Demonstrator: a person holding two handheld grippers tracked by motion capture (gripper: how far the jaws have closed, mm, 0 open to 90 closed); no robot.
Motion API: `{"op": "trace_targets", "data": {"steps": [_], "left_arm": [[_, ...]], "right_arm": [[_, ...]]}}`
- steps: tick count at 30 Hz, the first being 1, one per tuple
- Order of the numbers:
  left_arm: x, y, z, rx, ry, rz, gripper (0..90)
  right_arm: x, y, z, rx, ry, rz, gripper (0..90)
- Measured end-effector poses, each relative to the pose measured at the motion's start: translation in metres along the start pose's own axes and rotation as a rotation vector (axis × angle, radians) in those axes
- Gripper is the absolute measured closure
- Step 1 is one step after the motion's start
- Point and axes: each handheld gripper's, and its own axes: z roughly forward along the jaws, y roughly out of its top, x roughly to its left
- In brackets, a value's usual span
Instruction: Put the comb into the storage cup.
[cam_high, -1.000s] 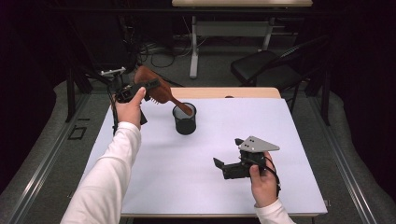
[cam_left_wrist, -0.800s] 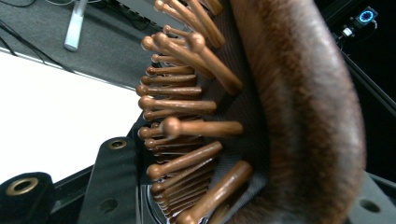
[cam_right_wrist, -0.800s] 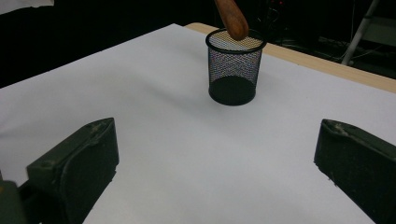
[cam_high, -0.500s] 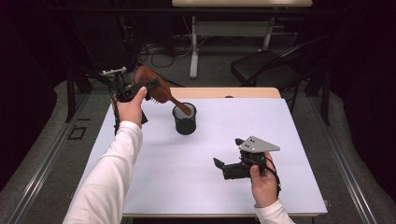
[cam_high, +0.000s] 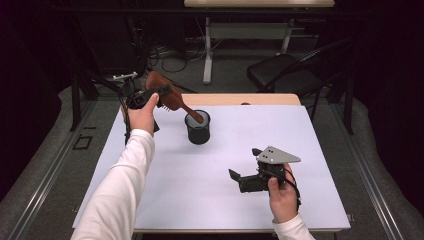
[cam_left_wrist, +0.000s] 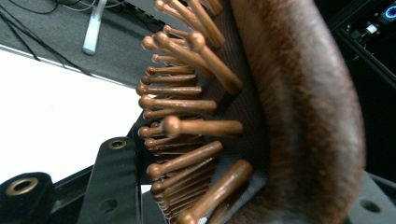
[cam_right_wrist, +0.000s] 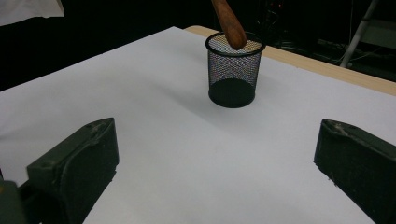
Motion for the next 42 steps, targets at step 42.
{"op": "trace_targets", "data": {"steps": [42], "left_arm": [[-0.002, -0.010, 0.023, 0.019, 0.049, 0.011, 49.8]], "right_arm": [[0.000, -0.001, 0.001, 0.004, 0.005, -0.001, 0.0]]}}
